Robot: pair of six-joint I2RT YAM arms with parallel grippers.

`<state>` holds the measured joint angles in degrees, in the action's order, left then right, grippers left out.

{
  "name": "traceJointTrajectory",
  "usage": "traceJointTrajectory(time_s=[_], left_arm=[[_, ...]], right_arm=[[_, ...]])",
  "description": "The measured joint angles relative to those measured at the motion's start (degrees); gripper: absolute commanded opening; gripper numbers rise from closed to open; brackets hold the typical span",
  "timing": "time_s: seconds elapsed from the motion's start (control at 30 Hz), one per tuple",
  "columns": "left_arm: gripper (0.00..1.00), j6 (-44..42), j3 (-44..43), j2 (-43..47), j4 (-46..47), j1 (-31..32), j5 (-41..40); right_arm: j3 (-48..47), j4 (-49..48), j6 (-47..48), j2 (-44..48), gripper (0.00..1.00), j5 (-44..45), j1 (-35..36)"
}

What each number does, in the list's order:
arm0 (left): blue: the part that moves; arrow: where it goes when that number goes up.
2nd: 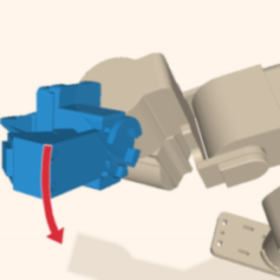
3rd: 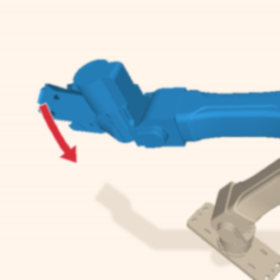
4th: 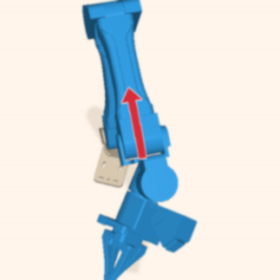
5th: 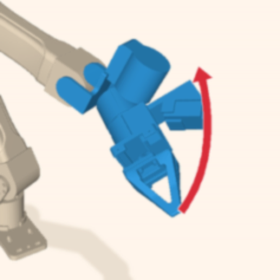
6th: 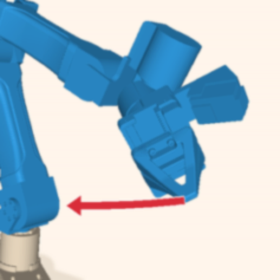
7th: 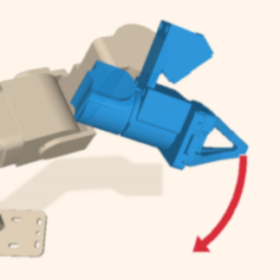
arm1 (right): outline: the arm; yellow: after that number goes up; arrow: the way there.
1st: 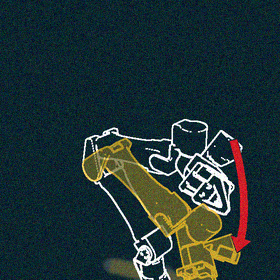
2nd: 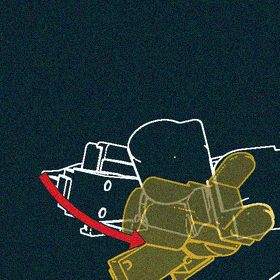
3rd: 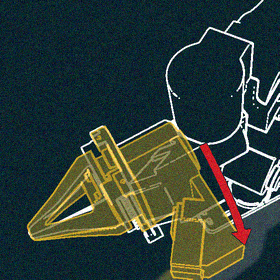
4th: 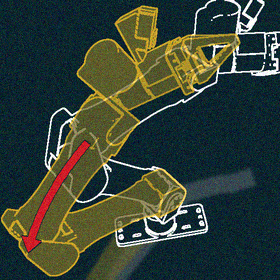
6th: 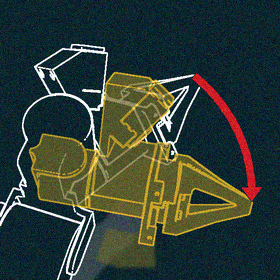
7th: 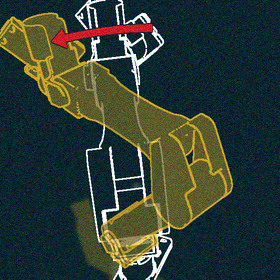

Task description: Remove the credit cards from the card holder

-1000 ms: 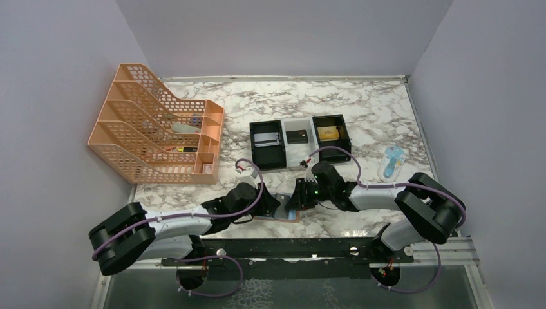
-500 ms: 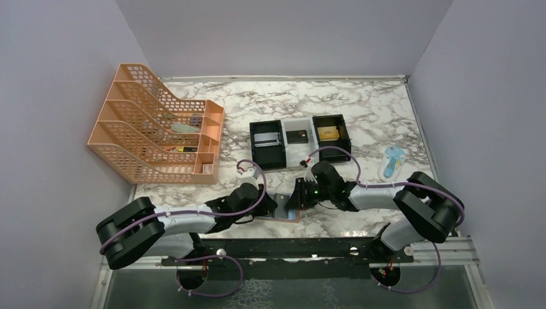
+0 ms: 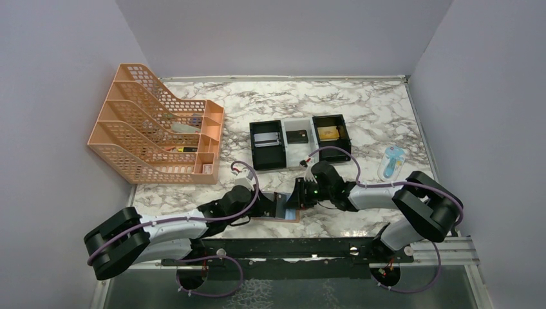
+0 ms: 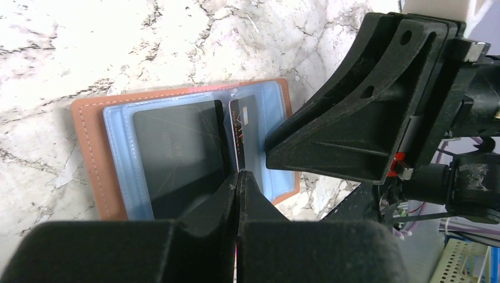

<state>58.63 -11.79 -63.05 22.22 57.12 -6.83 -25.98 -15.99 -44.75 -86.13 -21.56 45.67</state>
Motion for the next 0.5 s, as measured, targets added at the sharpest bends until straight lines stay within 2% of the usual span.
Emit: traceJointTrajectory(time_s=[0.5], left_arm=[[0.00, 0.6, 2.2, 3.0, 0.0, -0.5, -0.1]], right_arm=[[0.0, 2.7, 0.9, 2.5, 0.23, 1.4, 0.1]])
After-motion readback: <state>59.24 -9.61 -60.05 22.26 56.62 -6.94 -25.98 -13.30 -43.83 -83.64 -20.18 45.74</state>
